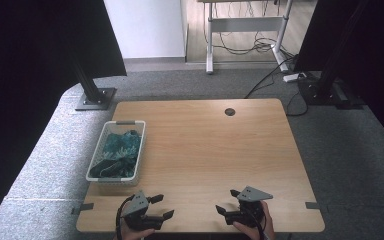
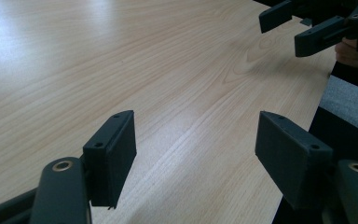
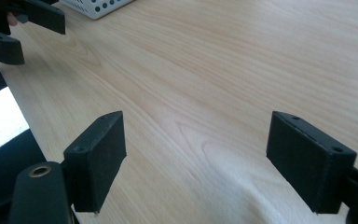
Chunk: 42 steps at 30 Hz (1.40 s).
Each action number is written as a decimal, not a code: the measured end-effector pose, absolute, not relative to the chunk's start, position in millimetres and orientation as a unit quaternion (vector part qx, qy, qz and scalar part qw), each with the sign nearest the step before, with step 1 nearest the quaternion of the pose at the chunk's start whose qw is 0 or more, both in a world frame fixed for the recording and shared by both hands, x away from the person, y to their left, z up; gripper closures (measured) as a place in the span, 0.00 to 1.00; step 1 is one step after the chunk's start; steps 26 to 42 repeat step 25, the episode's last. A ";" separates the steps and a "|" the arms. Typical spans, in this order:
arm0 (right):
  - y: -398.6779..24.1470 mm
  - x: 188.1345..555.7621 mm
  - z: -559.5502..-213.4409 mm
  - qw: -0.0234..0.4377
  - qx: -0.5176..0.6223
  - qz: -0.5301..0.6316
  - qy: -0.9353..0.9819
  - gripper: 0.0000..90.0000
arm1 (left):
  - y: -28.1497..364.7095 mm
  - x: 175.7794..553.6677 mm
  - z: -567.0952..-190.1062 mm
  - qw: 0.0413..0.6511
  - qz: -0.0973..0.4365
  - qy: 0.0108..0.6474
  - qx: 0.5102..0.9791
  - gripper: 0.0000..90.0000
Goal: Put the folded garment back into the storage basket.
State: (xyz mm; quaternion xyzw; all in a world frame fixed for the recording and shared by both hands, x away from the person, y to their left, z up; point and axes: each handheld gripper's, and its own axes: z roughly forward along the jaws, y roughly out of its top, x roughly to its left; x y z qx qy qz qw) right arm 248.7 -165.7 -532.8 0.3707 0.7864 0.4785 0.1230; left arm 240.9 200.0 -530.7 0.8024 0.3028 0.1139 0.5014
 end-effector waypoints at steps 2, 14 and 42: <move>-169.5 246.7 -535.5 0.120 0.374 0.477 0.786 0.22 | 201.5 240.5 -532.3 0.501 0.113 0.305 0.802 0.31; -175.5 242.3 -543.7 0.118 0.380 0.465 0.791 0.21 | 205.7 239.9 -534.4 0.504 0.108 0.313 0.798 0.29; -177.4 242.0 -543.0 0.129 0.380 0.463 0.790 0.20 | 205.1 241.3 -534.6 0.501 0.111 0.314 0.799 0.29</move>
